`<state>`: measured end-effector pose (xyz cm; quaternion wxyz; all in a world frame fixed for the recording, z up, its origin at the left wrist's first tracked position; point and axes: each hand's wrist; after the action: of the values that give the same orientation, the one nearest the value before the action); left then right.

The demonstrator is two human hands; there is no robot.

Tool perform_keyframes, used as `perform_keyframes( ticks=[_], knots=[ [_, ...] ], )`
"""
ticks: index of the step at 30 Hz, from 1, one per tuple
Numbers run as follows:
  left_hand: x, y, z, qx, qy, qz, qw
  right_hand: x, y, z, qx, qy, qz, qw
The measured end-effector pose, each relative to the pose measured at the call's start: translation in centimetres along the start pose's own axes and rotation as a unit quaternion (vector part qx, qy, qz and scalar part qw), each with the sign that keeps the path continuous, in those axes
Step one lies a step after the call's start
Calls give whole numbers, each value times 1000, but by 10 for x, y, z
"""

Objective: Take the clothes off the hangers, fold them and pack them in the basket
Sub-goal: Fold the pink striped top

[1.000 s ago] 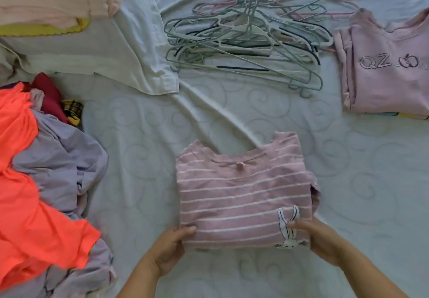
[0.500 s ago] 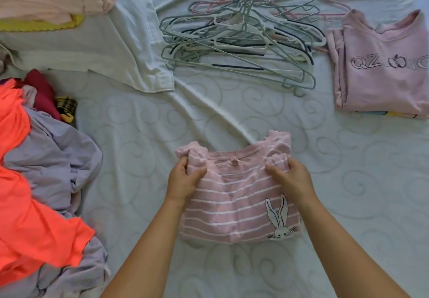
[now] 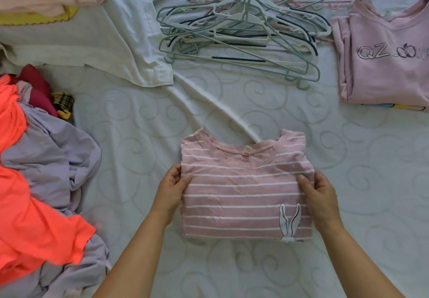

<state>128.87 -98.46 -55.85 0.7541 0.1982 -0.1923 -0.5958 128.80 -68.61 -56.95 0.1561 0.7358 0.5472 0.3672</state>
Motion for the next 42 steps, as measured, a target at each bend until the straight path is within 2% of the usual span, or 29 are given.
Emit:
perform_keyframes(
  ticks=[3, 5, 7, 10, 14, 15, 17, 18, 20, 23, 26, 27, 30, 32, 34, 38, 42],
  knots=[
    [-3, -1, 0, -36, -53, 49, 997, -3, 5, 0, 38, 132, 105, 985],
    [-9, -2, 1, -64, -143, 61, 986, -4, 3, -4, 43, 171, 137, 975],
    [-17, -4, 0, -58, -204, 71, 975, -9, 0, -14, 15, 131, 105, 986],
    [-29, -10, 5, -23, -201, 82, 976, -19, -3, -27, 46, 133, 77, 987],
    [-31, -3, 23, -24, -60, -45, 997, -15, 5, -34, 30, -17, -1, 999],
    [-28, -1, 24, -39, -67, -49, 996, -13, 5, -30, 36, -38, -5, 999],
    [-19, -7, 12, -88, -236, 25, 968, -11, 3, -21, 44, -21, 6, 999],
    [-13, -11, 4, -85, -290, 62, 951, -11, 2, -18, 36, -4, 7, 999],
    [-11, -13, 1, -69, -266, 66, 959, -12, -3, -18, 4, 1, -1, 1000],
    [-17, -15, 5, -101, -177, 60, 977, -10, -11, -20, -13, -59, -2, 998],
    [-12, -23, 3, -131, -251, 75, 956, -8, -13, -16, -39, -59, 14, 997],
    [-10, -25, -2, -112, -265, 77, 955, -8, -12, -12, -59, -53, 16, 997],
    [-12, -3, -10, 0, -185, 98, 978, -4, 4, -1, -114, -30, 21, 993],
    [-18, 18, -20, 64, -169, 120, 976, -2, 18, 10, -146, -21, -5, 989],
    [-24, 36, -28, 79, -203, 95, 971, -1, 32, 13, -175, -18, -44, 983],
    [-34, 39, -23, 26, -217, 65, 974, 2, 33, 3, -241, -88, -140, 956],
    [-39, 51, 10, 6, -175, 41, 984, 21, 43, -19, -236, -157, -219, 934]
  ],
)
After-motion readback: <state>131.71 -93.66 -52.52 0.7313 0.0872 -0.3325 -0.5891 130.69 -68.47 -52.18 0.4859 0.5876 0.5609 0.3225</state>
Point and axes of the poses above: each hand's wrist, its own y-axis away from the middle knuckle, its own x-axis out of the back of the hand, z = x × y, and after that the axes turned 10 degrees about -x, right-handed
